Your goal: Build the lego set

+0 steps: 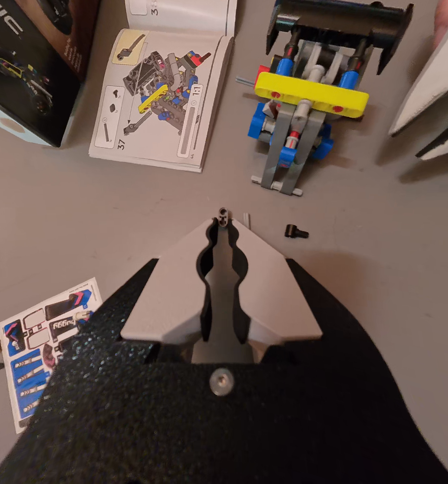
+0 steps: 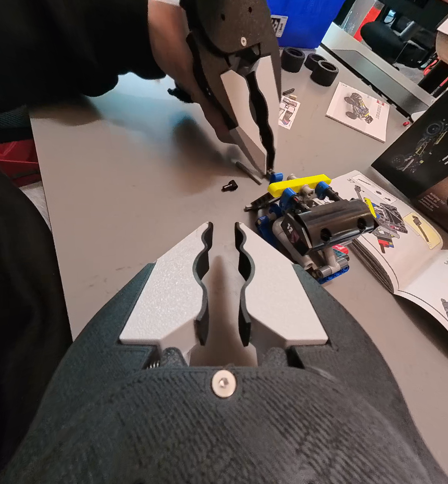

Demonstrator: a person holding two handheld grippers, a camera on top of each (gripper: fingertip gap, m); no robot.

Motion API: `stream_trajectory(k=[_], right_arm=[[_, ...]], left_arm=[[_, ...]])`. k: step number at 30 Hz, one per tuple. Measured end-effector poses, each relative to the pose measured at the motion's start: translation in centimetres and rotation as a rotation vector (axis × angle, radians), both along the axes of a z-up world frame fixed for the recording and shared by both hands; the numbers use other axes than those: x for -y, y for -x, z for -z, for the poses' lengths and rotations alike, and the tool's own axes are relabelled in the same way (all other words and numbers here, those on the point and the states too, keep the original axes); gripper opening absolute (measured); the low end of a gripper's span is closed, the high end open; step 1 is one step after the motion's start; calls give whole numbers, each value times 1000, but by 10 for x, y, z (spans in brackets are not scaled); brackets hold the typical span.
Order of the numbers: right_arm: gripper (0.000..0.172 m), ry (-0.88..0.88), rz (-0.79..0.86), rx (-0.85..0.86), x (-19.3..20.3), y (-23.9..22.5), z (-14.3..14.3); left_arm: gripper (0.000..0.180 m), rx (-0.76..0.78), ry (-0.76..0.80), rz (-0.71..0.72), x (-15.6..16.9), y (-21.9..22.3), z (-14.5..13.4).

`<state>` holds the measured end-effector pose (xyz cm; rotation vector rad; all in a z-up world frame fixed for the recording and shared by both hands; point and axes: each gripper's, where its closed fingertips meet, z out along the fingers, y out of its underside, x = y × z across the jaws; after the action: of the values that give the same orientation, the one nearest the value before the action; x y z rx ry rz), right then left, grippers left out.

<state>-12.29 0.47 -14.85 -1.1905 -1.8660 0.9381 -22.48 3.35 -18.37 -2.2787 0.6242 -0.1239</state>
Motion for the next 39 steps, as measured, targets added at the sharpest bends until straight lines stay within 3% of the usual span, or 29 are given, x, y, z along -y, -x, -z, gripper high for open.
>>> stream_trajectory(k=[6,14,22,29,32,39], right_arm=[[15,24,28,-10,-6,0,-3],[22,257,35,-170,6,10,-41],[27,411,19,-177,25,15,-54],[25,450,-258,-331,64,-4,-74],[14,454,-293,-401,64,-8,-83],[11,398,-314,-469,65,-13,-89]], left_arm=[[4,-103,-119,-35,7,5,-10],[4,-148,-461,-139,34,-18,-65],[4,-161,-710,4,60,-71,-98],[4,301,-701,42,80,-113,-109],[5,372,-725,69,83,-117,-116],[4,497,-721,121,85,-123,-120]])
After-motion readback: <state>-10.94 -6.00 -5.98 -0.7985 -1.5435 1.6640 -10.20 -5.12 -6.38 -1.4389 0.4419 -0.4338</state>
